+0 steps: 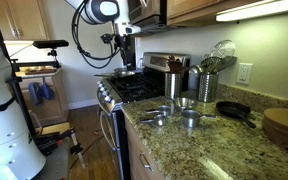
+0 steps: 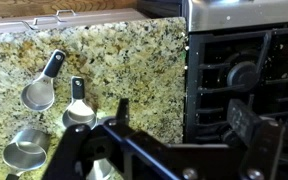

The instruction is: Stack the cups

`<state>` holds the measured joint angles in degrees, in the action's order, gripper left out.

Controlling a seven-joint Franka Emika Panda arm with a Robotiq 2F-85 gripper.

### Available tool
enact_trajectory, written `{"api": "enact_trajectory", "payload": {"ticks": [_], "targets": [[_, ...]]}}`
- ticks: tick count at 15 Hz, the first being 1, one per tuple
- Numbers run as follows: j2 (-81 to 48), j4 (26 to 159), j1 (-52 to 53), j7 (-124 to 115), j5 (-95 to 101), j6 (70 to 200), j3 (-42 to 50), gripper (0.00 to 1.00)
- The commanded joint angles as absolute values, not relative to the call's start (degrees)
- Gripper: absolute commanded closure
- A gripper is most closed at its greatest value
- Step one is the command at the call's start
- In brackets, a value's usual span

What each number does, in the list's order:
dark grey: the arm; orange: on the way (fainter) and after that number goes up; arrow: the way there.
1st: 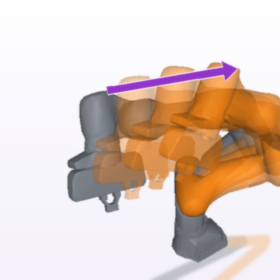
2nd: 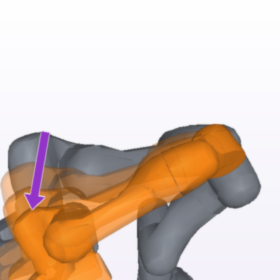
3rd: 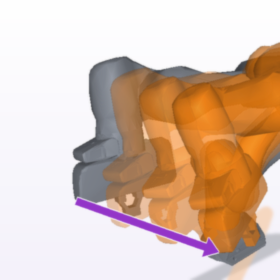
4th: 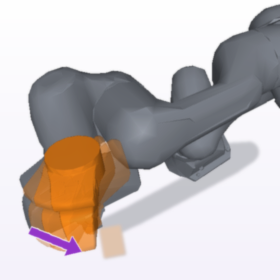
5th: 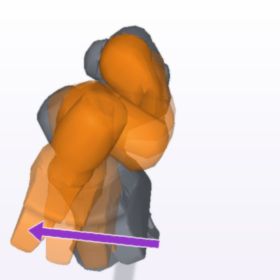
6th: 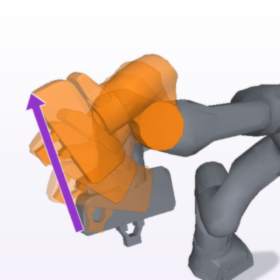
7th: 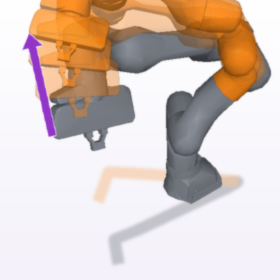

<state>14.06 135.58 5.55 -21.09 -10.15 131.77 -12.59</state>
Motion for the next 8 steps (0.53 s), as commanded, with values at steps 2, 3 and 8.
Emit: {"api": "enact_trajectory", "payload": {"ticks": [2, 3, 8], "targets": [[14.0, 135.5, 6.2, -21.2, -9.9, 131.7, -11.9, 0.00], [14.0, 135.5, 6.2, -21.2, -9.9, 131.7, -11.9, 0.00], [13.5, 136.2, 5.6, -22.6, -9.4, 132.2, -11.8, 0.00]]}}
